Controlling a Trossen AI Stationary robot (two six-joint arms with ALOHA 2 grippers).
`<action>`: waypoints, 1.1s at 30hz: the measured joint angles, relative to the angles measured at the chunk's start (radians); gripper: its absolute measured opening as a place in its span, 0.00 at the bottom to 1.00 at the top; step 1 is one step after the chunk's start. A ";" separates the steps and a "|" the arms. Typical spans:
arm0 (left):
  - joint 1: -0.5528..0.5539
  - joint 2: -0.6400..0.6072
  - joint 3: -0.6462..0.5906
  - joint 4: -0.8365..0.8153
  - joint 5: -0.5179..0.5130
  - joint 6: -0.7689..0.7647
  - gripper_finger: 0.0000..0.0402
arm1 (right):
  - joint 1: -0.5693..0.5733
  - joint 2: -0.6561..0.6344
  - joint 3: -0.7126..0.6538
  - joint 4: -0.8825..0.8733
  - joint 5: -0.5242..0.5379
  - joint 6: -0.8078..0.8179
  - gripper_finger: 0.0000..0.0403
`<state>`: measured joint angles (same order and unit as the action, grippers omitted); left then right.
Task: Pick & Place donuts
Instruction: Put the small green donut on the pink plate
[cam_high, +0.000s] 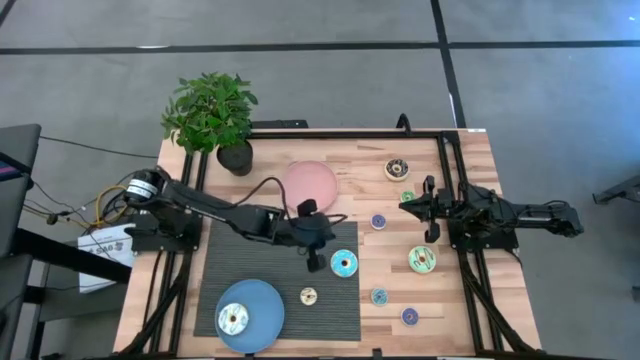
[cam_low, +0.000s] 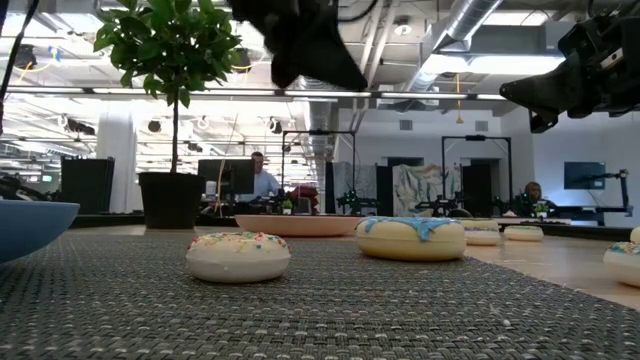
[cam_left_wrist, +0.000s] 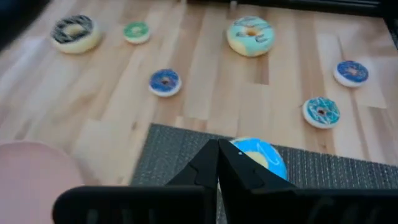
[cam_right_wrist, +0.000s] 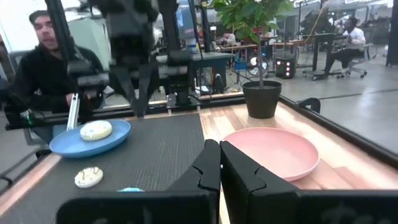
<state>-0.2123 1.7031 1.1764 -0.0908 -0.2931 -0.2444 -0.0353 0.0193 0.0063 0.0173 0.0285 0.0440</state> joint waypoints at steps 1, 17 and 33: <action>0.000 0.000 -0.035 0.059 0.009 0.006 0.00 | 0.000 0.000 0.000 0.006 0.001 0.023 0.00; 0.053 -0.310 -0.484 0.355 0.083 0.105 0.00 | 0.048 0.351 0.195 0.025 0.147 0.071 0.00; 0.085 -0.743 -0.673 0.175 0.098 0.205 0.00 | -0.078 1.087 0.850 -0.823 0.261 0.605 0.00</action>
<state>-0.1268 0.9598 0.5030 0.0845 -0.1951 -0.0393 -0.1132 1.1062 0.8567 -0.8058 0.2897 0.6490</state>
